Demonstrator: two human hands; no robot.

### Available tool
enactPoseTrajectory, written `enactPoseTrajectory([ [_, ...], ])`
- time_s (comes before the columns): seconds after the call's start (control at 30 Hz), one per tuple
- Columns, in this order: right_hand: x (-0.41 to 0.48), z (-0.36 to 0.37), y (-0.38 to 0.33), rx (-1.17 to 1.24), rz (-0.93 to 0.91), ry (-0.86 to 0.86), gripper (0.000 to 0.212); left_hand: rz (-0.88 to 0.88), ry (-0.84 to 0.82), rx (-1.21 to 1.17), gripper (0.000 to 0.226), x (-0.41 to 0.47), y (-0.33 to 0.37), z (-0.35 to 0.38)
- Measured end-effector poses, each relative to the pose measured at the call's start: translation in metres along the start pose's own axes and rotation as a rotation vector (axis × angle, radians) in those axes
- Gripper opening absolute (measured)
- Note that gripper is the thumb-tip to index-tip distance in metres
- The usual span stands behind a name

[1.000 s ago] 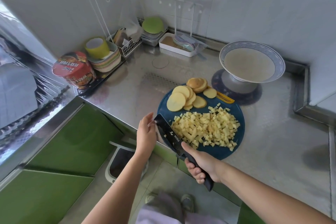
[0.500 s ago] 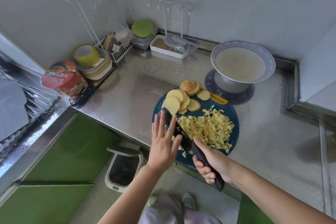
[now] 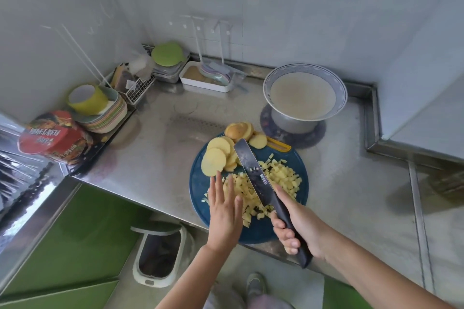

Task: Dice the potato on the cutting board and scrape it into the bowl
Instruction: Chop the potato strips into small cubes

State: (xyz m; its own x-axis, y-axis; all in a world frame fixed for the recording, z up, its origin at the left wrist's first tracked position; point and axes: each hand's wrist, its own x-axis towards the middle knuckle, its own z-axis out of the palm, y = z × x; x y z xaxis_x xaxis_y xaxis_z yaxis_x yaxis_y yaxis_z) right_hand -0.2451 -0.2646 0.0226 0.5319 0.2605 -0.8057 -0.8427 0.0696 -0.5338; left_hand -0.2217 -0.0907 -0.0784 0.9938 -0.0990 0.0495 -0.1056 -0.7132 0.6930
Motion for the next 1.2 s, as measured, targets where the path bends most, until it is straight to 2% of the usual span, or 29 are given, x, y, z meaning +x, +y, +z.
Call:
enactPoseTrajectory([
  [0.07, 0.001, 0.000, 0.000, -0.016, -0.002, 0.013, 0.071, 0.007, 0.031, -0.045, 0.059, 0.007, 0.012, -0.005],
  [0.17, 0.004, 0.005, -0.001, -0.010, -0.002, 0.030, 0.072, 0.249, -0.003, 0.049, 0.056, 0.017, 0.028, -0.010],
  [0.23, 0.006, 0.009, -0.003, 0.004, -0.009, 0.037, 0.072, 0.305, -0.053, 0.097, 0.054, 0.022, 0.030, -0.008],
  [0.43, 0.006, 0.018, -0.001, 0.086, -0.051, 0.076, 0.070, 0.084, -0.110, 0.078, 0.061, 0.022, -0.003, -0.004],
  [0.5, 0.007, 0.022, 0.000, 0.087, -0.093, 0.134, 0.068, 0.149, -0.050, 0.046, 0.048, 0.026, -0.012, -0.010],
  [0.57, 0.007, 0.026, -0.001, -0.009, -0.160, 0.225, 0.068, 0.235, 0.085, 0.003, 0.020, 0.036, -0.019, -0.019],
  [0.67, 0.012, 0.033, 0.001, -0.245, -0.261, 0.383, 0.071, 0.165, 0.106, -0.090, 0.003, 0.059, -0.021, -0.040],
  [0.77, 0.018, 0.042, 0.004, -0.314, -0.314, 0.506, 0.072, 0.107, 0.003, -0.141, 0.021, 0.085, -0.020, -0.055],
  [0.83, 0.022, 0.048, 0.006, -0.297, -0.319, 0.557, 0.071, 0.114, -0.125, -0.030, 0.058, 0.109, -0.020, -0.060],
  [0.9, 0.025, 0.053, 0.008, -0.280, -0.321, 0.597, 0.070, 0.151, -0.354, 0.165, 0.099, 0.137, -0.023, -0.065],
  [0.97, 0.028, 0.056, 0.009, -0.278, -0.340, 0.619, 0.070, 0.198, -0.602, 0.324, 0.126, 0.162, -0.027, -0.071],
  [1.0, 0.028, 0.056, 0.010, -0.278, -0.348, 0.632, 0.069, 0.219, -0.702, 0.371, 0.132, 0.171, -0.028, -0.073],
  [1.07, 0.028, 0.057, 0.011, -0.289, -0.357, 0.651, 0.070, 0.230, -0.800, 0.397, 0.138, 0.180, -0.032, -0.077],
  [1.2, 0.030, 0.057, 0.011, -0.305, -0.351, 0.682, 0.068, 0.241, -0.755, 0.386, 0.135, 0.178, -0.036, -0.075],
])
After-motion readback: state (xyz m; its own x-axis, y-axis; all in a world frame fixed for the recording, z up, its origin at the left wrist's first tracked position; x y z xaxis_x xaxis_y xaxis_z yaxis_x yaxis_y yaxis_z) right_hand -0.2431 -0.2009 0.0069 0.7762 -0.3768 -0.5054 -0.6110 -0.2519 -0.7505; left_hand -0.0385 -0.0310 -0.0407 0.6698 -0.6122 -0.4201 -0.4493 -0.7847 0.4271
